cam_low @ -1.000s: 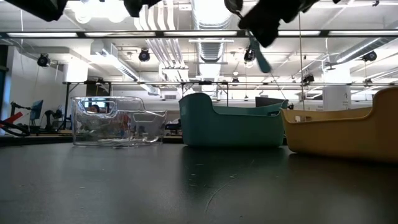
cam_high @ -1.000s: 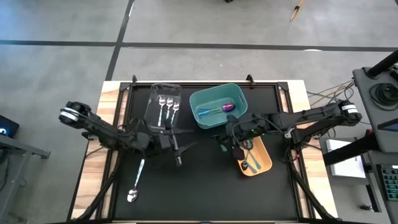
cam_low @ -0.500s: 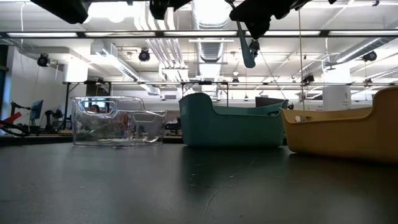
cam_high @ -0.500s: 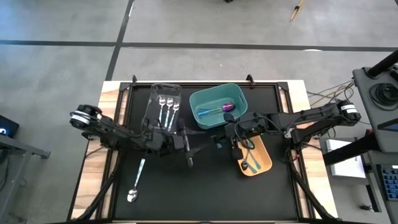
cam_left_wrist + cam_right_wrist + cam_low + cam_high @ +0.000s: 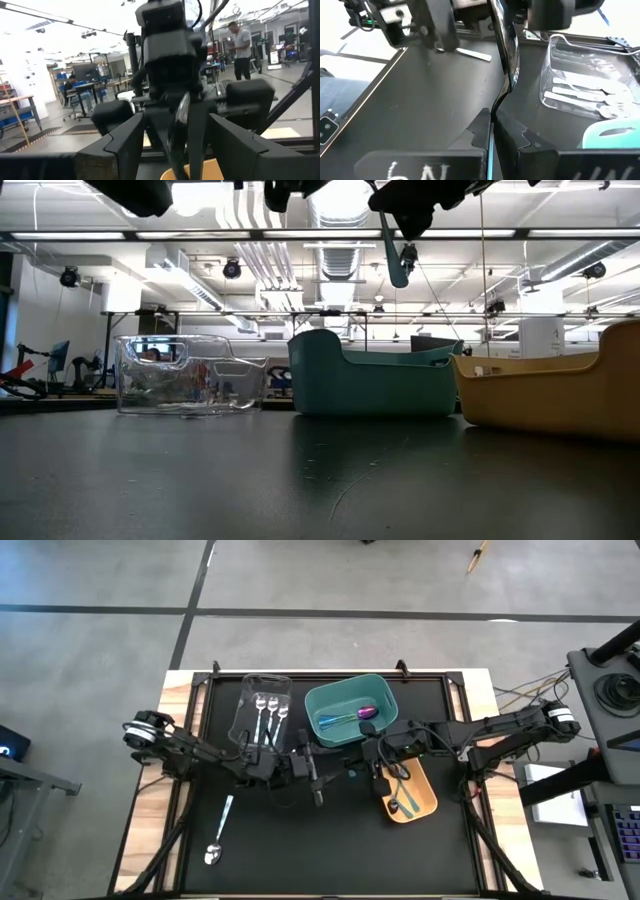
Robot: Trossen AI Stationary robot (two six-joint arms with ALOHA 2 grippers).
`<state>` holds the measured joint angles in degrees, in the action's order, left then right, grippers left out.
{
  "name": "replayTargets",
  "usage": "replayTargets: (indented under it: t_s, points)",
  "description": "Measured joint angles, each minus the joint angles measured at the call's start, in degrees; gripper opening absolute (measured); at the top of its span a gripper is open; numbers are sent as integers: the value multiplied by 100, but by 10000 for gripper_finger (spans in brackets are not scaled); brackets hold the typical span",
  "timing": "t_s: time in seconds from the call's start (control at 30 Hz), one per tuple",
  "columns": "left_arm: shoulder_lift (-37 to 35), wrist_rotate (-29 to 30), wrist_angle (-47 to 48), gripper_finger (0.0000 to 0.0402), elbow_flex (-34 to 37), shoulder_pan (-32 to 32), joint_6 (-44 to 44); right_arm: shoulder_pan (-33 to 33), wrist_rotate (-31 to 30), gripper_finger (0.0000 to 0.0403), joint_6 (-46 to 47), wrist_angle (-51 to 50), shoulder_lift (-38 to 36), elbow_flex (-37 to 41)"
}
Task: Sort silverware by color (type)
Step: Put the black spoon into the yellow bin
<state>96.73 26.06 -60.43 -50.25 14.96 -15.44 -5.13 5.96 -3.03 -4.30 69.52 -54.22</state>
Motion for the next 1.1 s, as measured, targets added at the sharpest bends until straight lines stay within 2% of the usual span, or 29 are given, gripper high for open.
replayTargets:
  t_s: [0.1, 0.2, 0.43, 0.57, 0.73, 0.83, 0.93, 1.1]
  points:
    - [10, 161, 4, 190, -53, -2, -15, 0, 0, 9, 0, -5, 0, 0]
    - [26, 399, -3, 156, -71, -9, -30, 0, -1, 9, 0, -10, 0, 0]
    - [26, 719, 31, 16, -71, 2, -26, 11, -93, 9, 50, 3, -2, 0]
    - [26, 1001, 21, 5, -71, 49, 19, 17, -306, 16, 221, -24, -7, 0]
    - [26, 1669, -4, 2, -71, 182, -50, 15, -437, 59, 395, -114, -7, -5]
    - [26, 1743, -4, 2, -70, 205, -53, 15, -819, 92, 503, -141, -7, -55]
    - [26, 1813, -36, 1, -69, 215, -50, 17, -885, 119, 492, -110, -7, -59]
    - [21, 2003, -71, 1, -67, 212, -41, 13, -1212, 139, 716, -71, -7, -59]
